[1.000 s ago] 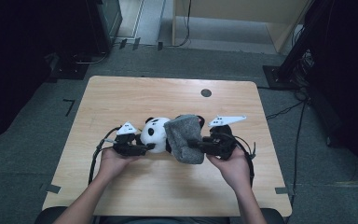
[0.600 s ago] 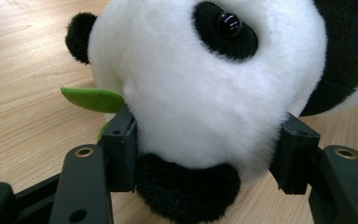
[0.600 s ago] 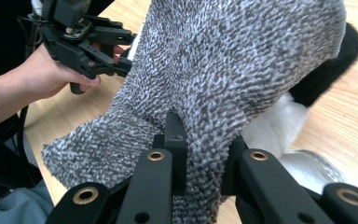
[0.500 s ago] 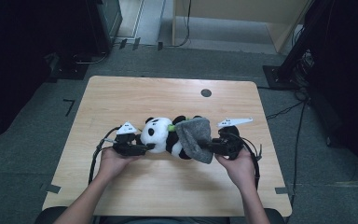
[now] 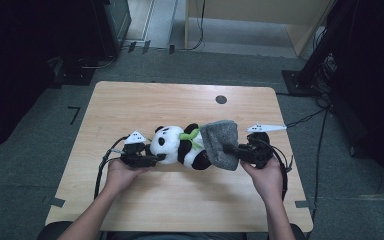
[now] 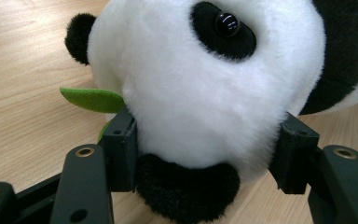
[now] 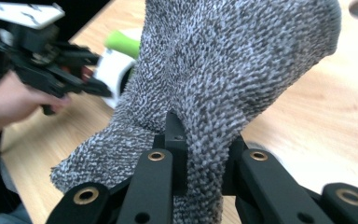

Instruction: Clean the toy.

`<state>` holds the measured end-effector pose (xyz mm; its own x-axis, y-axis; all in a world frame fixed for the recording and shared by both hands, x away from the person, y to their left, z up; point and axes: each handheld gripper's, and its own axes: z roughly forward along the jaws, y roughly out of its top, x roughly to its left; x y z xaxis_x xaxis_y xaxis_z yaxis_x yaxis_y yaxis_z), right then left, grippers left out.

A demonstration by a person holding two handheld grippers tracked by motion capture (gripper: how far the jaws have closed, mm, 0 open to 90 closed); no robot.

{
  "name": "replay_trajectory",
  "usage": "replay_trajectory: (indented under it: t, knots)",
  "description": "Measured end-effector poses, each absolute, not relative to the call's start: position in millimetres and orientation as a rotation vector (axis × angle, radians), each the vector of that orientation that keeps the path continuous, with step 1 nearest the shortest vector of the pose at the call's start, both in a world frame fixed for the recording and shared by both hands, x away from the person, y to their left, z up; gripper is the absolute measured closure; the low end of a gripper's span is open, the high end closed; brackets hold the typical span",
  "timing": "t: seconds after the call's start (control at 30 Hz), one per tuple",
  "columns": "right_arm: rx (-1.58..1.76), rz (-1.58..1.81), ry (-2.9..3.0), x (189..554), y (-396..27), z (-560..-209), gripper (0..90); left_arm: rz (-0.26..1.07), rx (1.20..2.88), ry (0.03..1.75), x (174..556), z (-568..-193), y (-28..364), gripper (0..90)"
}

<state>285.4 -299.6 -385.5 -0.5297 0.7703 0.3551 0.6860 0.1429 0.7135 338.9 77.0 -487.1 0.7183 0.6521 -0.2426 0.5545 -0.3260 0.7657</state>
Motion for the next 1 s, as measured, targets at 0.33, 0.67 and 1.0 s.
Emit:
replay_trajectory:
  t: [0.33, 0.67, 1.0]
  knots:
    - [1.25, 1.387, 2.405, 278, -237, -361, 80.4, 0.136, 2.015, 0.959, 333, -484, 71, 37.7]
    - [1.199, 1.325, 2.496, 286, -164, -394, 80.4, 0.133, 2.015, 0.962, 333, -484, 71, 37.7]
    - [1.179, 1.145, 2.421, 296, -131, -431, 80.2, 0.135, 2.008, 0.952, 332, -486, 73, 38.0]
